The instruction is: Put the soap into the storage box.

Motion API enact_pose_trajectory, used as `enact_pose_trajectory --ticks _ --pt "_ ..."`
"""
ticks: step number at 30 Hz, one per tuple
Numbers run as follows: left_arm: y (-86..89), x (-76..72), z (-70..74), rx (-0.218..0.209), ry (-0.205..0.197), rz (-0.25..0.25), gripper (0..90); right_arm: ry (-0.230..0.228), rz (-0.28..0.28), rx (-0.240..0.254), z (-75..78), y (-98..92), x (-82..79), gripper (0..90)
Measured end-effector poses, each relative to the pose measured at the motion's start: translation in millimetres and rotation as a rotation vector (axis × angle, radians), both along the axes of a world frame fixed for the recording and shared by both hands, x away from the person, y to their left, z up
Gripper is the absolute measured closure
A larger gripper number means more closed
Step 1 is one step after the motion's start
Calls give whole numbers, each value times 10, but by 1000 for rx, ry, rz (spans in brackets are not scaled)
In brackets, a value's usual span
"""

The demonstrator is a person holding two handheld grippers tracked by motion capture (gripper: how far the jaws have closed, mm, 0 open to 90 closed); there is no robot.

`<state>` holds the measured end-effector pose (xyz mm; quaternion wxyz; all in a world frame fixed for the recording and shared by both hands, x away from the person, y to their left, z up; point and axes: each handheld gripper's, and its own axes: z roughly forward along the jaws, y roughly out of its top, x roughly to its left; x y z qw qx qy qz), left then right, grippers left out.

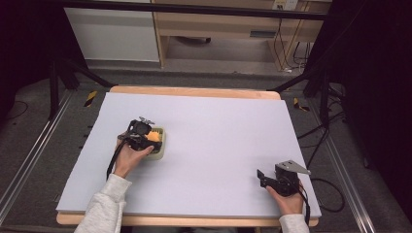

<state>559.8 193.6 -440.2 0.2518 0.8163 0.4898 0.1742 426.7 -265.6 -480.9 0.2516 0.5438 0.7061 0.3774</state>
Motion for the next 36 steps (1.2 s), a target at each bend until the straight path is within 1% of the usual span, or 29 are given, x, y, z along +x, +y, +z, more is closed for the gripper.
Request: enact_pose_trajectory --ticks 14,16,20,26,33,36 --pt "9 2 -5 -5 -3 -6 258 -1 1 -2 -1 1 0 248" --pt "8 3 -8 -6 -8 -5 254 -1 1 -2 -1 1 0 247" --pt "13 1 -2 -12 -16 -7 218 -1 1 -1 0 1 0 247" --pt "15 -3 8 -14 -23 -14 196 0 1 1 1 1 -2 247" --pt "25 -30 57 -27 -58 -9 197 -3 0 1 3 -2 -2 247" --pt "38 -50 90 -40 -74 -6 199 -6 -1 -4 1 -4 -2 247"
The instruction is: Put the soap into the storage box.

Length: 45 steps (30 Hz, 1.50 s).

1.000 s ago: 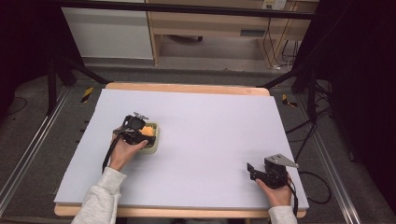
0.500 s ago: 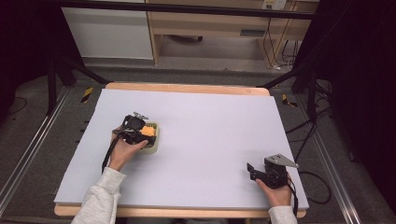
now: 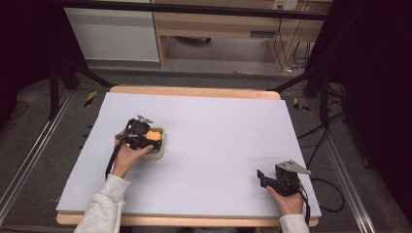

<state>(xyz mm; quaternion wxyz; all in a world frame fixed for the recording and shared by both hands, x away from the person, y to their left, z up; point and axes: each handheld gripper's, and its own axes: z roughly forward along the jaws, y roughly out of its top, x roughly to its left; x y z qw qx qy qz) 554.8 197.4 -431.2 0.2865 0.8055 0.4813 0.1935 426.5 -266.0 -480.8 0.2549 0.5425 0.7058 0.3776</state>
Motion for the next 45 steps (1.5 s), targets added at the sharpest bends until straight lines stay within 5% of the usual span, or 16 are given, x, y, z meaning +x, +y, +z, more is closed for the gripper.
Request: enact_pose_trajectory --ticks 16,29,34,45 --pt "-7 -149 149 -36 -69 -18 212 -4 -4 1 2 -11 -8 252" --pt "146 -441 178 -72 -160 -3 216 -7 -14 -3 -3 -23 -11 249" --pt "255 -568 132 -87 -192 13 216 -7 -17 6 1 -25 -17 246" --pt "533 -804 -37 -113 -196 59 224 -1 -35 8 -7 -48 -19 241"
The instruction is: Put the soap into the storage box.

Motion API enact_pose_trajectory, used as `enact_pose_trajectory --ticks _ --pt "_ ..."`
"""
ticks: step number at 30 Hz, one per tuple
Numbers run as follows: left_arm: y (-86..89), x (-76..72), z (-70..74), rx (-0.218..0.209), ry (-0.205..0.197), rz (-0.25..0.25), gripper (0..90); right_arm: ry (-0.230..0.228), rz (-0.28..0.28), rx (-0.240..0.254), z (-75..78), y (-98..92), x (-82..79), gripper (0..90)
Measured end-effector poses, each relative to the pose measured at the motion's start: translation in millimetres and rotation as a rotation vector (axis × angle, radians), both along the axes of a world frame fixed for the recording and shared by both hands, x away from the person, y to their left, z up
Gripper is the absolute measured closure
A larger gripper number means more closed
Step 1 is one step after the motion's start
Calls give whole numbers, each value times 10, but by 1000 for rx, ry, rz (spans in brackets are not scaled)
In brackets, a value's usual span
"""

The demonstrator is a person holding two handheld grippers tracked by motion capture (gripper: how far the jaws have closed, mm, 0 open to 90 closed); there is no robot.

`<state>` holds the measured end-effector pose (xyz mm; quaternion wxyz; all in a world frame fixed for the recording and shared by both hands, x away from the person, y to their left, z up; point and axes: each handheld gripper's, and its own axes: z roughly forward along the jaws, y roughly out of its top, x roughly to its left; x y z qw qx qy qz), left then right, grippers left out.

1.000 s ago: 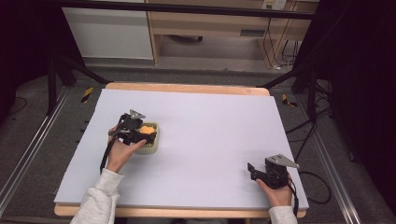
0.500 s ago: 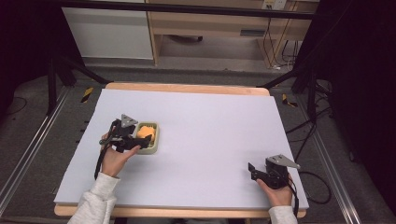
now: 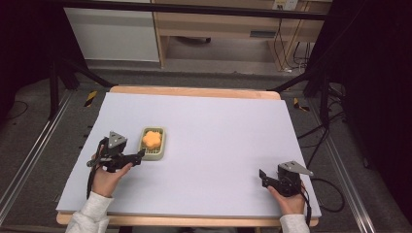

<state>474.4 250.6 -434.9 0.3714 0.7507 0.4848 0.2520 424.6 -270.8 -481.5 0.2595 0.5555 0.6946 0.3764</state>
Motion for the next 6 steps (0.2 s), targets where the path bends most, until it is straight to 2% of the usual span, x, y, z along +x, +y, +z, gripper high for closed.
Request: enact_pose_trajectory --ticks 6 --pt "106 -112 -113 16 10 10 227 2 -8 4 -7 -21 3 243"
